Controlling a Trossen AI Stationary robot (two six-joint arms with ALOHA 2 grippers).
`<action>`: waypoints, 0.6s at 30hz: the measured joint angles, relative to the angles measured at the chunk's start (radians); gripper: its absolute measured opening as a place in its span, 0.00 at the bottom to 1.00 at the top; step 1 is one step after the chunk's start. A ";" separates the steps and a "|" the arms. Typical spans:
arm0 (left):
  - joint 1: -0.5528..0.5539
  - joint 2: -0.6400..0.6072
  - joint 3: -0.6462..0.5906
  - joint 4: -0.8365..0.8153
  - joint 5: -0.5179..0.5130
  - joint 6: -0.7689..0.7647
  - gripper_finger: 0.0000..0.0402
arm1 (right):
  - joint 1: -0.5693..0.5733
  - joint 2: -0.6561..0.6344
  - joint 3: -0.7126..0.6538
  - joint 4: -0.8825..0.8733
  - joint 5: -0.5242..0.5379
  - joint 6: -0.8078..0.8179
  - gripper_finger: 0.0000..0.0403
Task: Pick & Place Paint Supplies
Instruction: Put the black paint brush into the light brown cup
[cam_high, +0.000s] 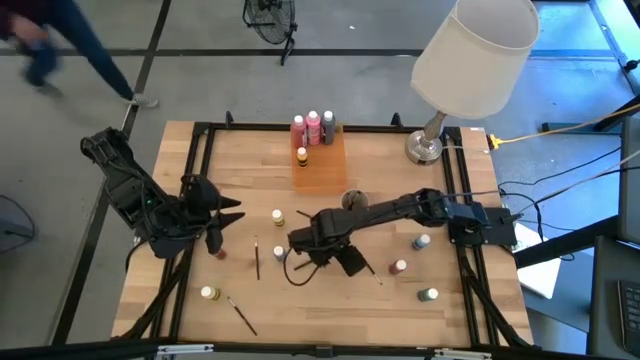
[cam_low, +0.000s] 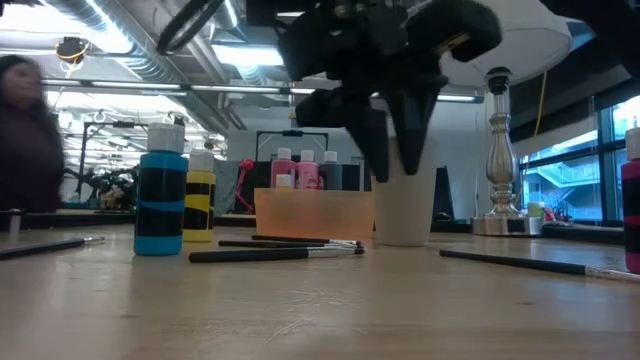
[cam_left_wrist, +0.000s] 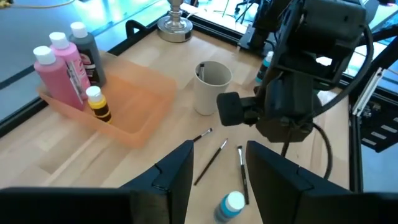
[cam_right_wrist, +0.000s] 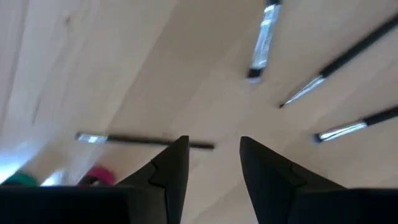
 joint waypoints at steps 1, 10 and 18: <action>0.000 0.000 0.000 0.000 0.000 0.000 0.36 | -0.001 0.000 0.000 0.020 0.001 0.007 0.36; -0.027 0.000 0.000 0.000 0.023 -0.016 0.36 | 0.000 0.000 0.000 0.115 0.096 0.021 0.36; -0.056 0.000 0.000 0.000 0.020 -0.024 0.36 | 0.004 0.000 0.001 0.171 0.070 0.017 0.36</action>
